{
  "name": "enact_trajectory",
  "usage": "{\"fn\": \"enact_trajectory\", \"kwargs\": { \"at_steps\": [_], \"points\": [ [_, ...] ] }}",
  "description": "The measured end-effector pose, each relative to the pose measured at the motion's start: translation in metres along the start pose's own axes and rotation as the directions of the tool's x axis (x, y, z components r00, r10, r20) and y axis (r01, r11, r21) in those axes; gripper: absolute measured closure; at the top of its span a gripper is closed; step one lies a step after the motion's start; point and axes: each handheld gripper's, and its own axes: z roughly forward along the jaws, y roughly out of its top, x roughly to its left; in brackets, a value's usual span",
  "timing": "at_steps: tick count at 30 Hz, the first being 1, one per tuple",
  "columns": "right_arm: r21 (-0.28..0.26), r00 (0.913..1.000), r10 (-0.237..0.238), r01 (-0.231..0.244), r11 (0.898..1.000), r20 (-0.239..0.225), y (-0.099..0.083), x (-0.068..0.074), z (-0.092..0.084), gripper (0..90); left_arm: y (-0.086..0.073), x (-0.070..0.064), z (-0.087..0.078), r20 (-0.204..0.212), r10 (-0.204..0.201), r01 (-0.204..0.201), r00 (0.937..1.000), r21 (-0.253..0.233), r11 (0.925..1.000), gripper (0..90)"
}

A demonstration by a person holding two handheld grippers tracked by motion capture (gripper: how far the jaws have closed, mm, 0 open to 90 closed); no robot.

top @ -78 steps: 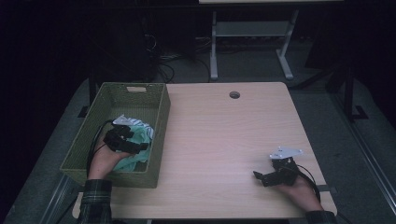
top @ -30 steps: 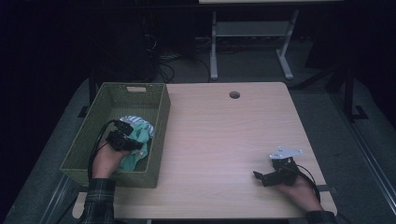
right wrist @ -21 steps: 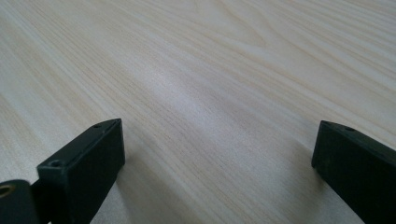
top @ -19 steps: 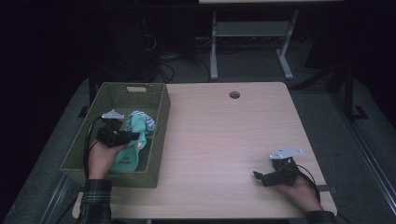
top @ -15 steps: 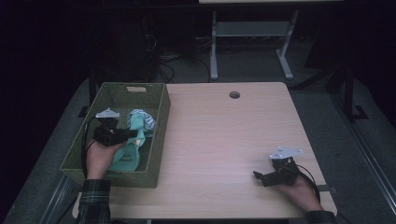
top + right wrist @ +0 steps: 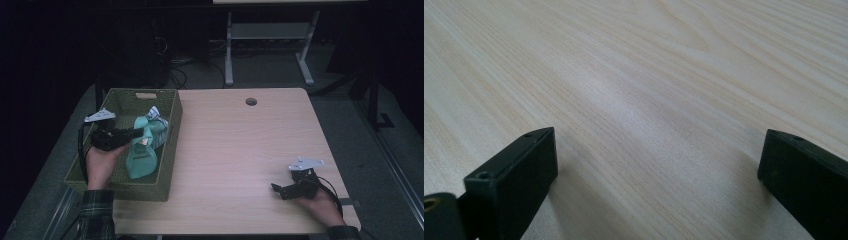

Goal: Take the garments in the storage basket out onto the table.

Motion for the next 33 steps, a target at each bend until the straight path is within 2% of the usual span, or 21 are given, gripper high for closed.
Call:
{"fn": "enact_trajectory", "kwargs": {
  "at_steps": [3, 12, 18, 28, 33],
  "points": [
    [-0.002, 1.0, 0.001, -0.001, 1.0, 0.0, 0.0, 0.0, 0.0, 2.1, 0.005, -0.003, -0.003, 0.008, 0.015, -0.015, 0.9999, -0.011, 0.9998, 80.8],
    [-0.003, 1.0, 0.001, -0.001, 1.0, 0.001, 0.0, 0.0, 0.0, 2.3, 0.019, -0.009, -0.012, 0.048, 0.014, -0.01, 0.9988, -0.069, 0.9976, 81.0],
    [-0.002, 1.0, 0.001, -0.001, 1.0, 0.001, 0.0, 0.0, 0.0, 2.2, 0.031, -0.013, -0.015, 0.073, 0.025, -0.018, 0.997, -0.088, 0.9959, 81.0],
    [-0.003, 1.0, 0.001, -0.001, 1.0, 0.001, 0.0, 0.0, 0.0, 2.3, 0.056, -0.026, -0.017, 0.1, 0.07, -0.059, 0.9925, -0.111, 0.9921, 81.0],
    [-0.003, 1.0, 0.001, -0.001, 1.0, 0.0, 0.0, 0.0, 0.0, 2.3, 0.065, -0.033, -0.011, 0.133, 0.072, -0.056, 0.9885, -0.122, 0.991, 81.1]
  ]
}}
